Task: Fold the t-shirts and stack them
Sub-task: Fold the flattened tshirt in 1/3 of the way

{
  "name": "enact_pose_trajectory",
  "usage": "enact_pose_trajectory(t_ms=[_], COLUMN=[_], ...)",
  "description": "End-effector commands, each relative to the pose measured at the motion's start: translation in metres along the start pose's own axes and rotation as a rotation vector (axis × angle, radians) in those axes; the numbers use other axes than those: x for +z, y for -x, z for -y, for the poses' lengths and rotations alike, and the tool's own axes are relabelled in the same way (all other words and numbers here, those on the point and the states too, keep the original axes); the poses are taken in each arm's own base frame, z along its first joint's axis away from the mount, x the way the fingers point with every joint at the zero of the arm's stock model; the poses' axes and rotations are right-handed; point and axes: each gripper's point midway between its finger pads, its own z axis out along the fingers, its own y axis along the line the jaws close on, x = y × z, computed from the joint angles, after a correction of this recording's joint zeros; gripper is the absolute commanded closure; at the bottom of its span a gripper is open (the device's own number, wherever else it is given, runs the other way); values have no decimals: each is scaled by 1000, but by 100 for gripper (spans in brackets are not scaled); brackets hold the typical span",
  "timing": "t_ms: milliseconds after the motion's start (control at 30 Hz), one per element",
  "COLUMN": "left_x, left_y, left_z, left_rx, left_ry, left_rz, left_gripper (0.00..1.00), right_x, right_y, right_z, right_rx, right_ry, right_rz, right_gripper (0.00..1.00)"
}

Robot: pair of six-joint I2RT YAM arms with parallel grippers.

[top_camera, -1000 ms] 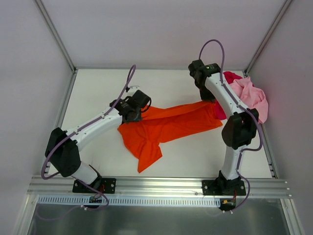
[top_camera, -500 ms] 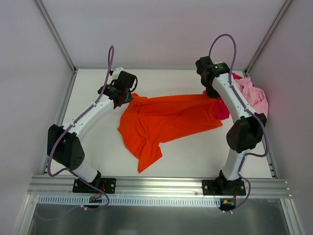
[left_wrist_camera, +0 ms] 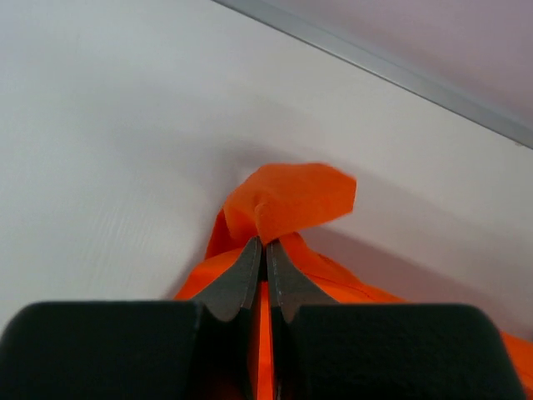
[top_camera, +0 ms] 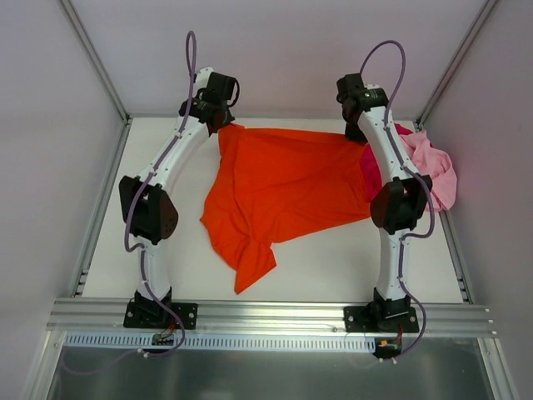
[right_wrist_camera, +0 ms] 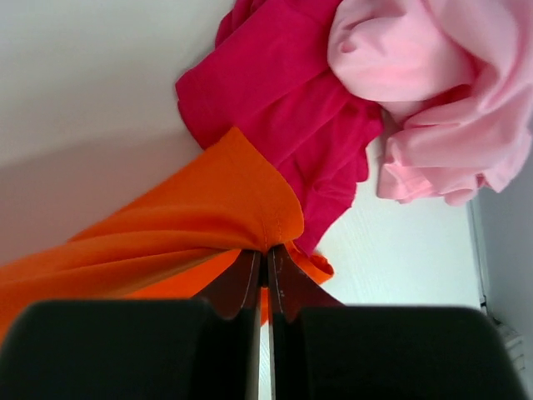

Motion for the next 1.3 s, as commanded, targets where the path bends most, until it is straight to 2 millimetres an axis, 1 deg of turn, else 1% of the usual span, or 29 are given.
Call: enact_pose_trajectory(t_ms=[0,67,100,167,233,267,333,400,467,500,567,600,633,667,700,767,800,833,867,900,933,1033,1067,1167,1267], left_x=[19,27,32,34,36,35,36,35,31,30,20,20,16,5,4,-6,-9,-13,-14,-13,-14,-14,-14,-11,-1], left_y=[-12,-24,-34,-45,-44,-43,-45,-44,-43,-49,-55,-76,-86,-92,-111,-131,-135,-132,-132,-129,-121,-113,-109,-105,-114], left_z=[-9,-11,-16,-26,-32,-33,-35,-36,-35,-36,-31,-34,-32,-24,-29,-26,-27,-30,-30,-32,-30,-28,-24,-18,-9], left_rx=[34,38,46,53,37,34,46,54,49,49,24,39,46,58,79,100,113,126,135,149,155,183,184,193,214], left_ry=[42,53,71,95,100,99,99,98,88,84,51,50,39,6,9,-40,-50,-46,-48,-42,-42,-38,-48,-58,-78], left_rz=[-64,-89,-104,-112,-100,-97,-99,-98,-99,-115,-136,-180,-196,-196,-233,-271,-276,-257,-251,-243,-222,-214,-204,-207,-243], left_gripper=[100,100,100,100,100,100,100,100,100,100,100,100,100,100,100,100,92,84,80,71,63,37,37,36,34], right_x=[26,44,49,60,67,71,75,74,72,70,68,65,64,62,59,54,52,49,47,47,45,45,44,42,40], right_y=[-6,-16,-18,-21,-21,-21,-19,-16,-14,-13,-12,-11,-11,-11,-9,-7,-6,-3,-2,-3,-2,-6,-6,-9,-10], right_z=[-14,-18,-16,-12,-3,-2,-2,-4,-1,4,8,10,11,11,13,16,17,19,19,19,17,17,17,17,17], right_rx=[41,18,10,-7,2,21,45,44,38,28,27,22,22,18,13,6,2,8,9,9,10,12,14,11,3], right_ry=[15,8,-9,-46,-77,-77,-64,-54,-63,-79,-89,-88,-89,-85,-84,-84,-84,-79,-75,-72,-63,-58,-57,-50,-42], right_rz=[-29,-37,-27,-2,0,-7,-7,-3,4,14,19,24,23,22,27,35,40,48,51,47,47,29,27,20,17], right_gripper=[99,99,99,99,99,99,99,99,99,99,99,99,99,99,99,99,99,99,99,99,99,99,99,99,99])
